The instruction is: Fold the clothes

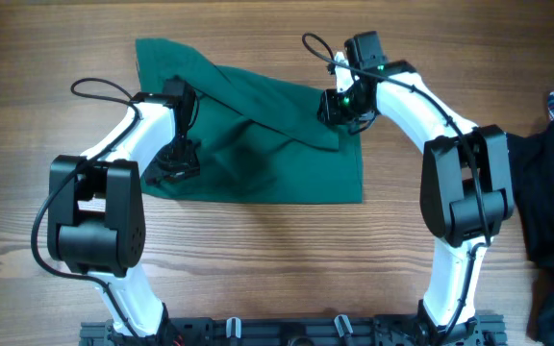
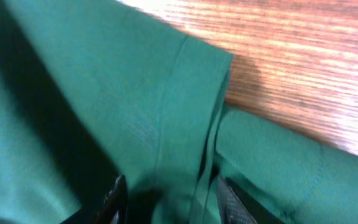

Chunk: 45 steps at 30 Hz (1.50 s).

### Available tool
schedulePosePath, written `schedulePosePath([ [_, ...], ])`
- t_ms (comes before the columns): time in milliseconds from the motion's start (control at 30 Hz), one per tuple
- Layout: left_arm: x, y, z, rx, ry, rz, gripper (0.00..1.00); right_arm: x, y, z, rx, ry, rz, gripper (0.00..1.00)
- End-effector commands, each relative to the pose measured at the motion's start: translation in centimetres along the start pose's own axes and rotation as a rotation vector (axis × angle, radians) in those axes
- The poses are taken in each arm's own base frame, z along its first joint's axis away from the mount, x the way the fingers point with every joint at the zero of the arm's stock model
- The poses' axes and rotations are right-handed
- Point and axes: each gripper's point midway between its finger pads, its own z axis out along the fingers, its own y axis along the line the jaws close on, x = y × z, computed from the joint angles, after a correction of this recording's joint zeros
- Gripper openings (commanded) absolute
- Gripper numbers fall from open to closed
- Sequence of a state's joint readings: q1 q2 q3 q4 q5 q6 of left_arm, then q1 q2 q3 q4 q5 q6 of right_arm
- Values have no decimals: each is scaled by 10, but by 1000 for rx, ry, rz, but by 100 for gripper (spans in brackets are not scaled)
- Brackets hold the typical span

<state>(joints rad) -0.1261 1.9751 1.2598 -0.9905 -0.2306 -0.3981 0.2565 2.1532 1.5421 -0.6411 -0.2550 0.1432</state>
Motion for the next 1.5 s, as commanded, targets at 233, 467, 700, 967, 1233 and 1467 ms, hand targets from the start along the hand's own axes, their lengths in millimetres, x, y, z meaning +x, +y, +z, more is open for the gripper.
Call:
schedulePosePath([
  [233, 11, 14, 33, -78, 60, -3, 63, -21, 23, -12, -115, -53, 19, 4],
  [467, 11, 14, 33, -78, 59, -3, 63, -75, 42, -56, -144, -240, -37, 4],
  [700, 11, 14, 33, -77, 58, -3, 63, -46, 3, -50, 57, -129, 23, 34],
  [967, 9, 13, 33, -75, 53, -4, 64, -12, -13, -30, 98, -37, 76, 52],
  [1233, 9, 13, 33, -75, 53, -4, 64, 6, 4, -15, -29, 7, 162, 52],
  [1467, 9, 13, 33, -75, 54, -4, 64, 3, 28, -17, -165, 13, 200, 52],
])
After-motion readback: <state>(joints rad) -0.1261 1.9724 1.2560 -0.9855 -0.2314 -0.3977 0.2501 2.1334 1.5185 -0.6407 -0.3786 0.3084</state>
